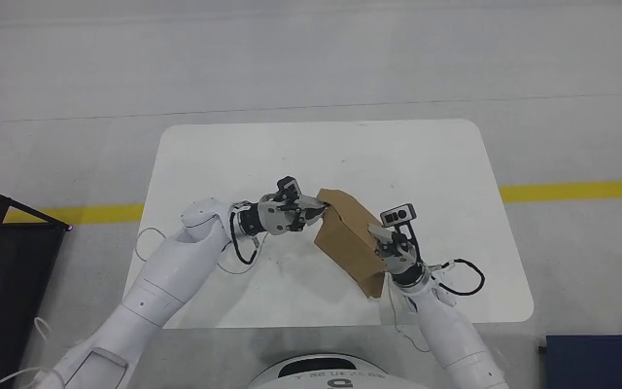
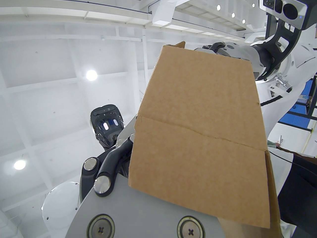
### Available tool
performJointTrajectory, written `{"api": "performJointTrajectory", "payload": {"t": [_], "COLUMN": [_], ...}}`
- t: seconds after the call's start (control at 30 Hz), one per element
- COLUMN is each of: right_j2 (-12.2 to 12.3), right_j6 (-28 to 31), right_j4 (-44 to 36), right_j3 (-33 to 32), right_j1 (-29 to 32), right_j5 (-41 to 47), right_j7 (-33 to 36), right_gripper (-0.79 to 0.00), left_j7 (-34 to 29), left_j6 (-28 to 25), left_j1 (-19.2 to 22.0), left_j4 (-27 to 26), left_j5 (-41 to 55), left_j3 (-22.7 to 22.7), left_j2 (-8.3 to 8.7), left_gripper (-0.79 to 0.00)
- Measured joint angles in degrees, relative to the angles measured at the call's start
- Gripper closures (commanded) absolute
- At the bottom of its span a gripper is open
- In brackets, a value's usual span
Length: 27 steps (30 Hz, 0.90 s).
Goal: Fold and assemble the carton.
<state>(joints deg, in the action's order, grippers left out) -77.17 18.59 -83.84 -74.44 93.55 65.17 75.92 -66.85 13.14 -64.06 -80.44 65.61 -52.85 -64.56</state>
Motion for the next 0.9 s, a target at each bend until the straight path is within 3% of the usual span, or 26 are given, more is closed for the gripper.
{"api": "performJointTrajectory", "payload": {"t": [0.9], "right_j2": [0.21], "right_j6": [-0.11], "right_j4": [-1.59], "right_j3": [1.41], "right_j1": [-0.02], "right_j5": [-2.32], "right_j7": [-0.67], "right_gripper": [0.000], "left_j7": [-3.10], "left_j6": [2.14], "left_j1": [1.96], "left_j4": [3.50], "left_j5": [-1.41], "left_j3": [2.04], "left_j2": [-1.93], "left_gripper": [0.000]}}
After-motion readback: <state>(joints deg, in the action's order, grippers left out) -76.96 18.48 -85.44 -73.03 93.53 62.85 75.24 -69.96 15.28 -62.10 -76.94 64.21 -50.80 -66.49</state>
